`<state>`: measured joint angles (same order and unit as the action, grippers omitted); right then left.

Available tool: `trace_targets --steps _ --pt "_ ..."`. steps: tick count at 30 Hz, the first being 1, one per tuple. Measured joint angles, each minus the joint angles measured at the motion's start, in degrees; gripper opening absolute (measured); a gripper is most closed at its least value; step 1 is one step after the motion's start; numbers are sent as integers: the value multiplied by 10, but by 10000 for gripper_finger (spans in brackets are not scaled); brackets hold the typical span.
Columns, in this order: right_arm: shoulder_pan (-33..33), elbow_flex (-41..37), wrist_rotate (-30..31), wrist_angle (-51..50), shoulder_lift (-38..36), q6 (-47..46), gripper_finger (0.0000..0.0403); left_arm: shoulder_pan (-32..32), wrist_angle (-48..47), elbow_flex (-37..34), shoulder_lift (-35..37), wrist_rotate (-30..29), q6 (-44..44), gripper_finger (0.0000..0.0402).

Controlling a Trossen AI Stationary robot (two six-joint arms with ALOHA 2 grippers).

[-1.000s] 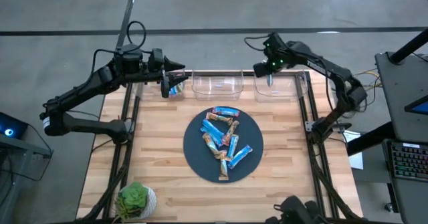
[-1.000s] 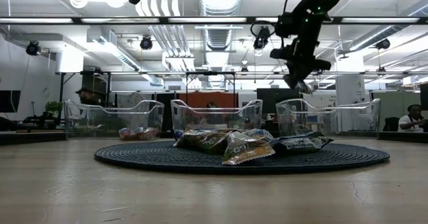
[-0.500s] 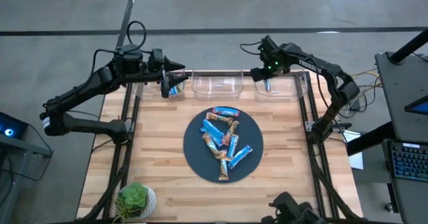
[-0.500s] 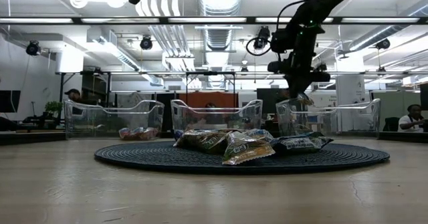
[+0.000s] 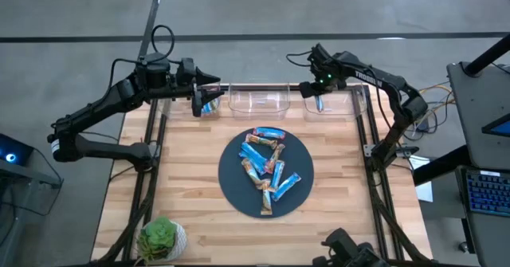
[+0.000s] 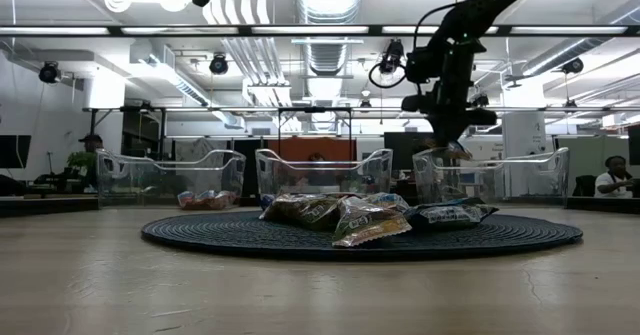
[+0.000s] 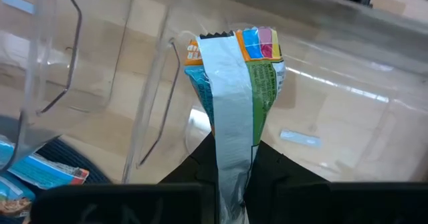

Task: Pick and place Granola Bars by type
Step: Put the yellow granola bar into the right transparent bin

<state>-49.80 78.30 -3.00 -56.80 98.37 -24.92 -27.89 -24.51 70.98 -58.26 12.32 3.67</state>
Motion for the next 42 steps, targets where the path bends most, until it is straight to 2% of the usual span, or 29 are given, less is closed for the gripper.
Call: trace_targets --steps 13,24,34,37,42 --pt "-9 -38 0 15 0 -6 29 0 0 0 0 0 0 233" --pt "-9 -39 0 31 0 -7 29 0 0 0 0 0 0 233" --pt "-9 -39 -3 65 0 -49 30 0 0 0 0 0 0 233" --pt "-9 -39 -19 78 0 -51 43 0 0 0 0 0 0 233" --pt "-8 -39 -26 85 0 -55 88 0 0 0 0 0 0 233"
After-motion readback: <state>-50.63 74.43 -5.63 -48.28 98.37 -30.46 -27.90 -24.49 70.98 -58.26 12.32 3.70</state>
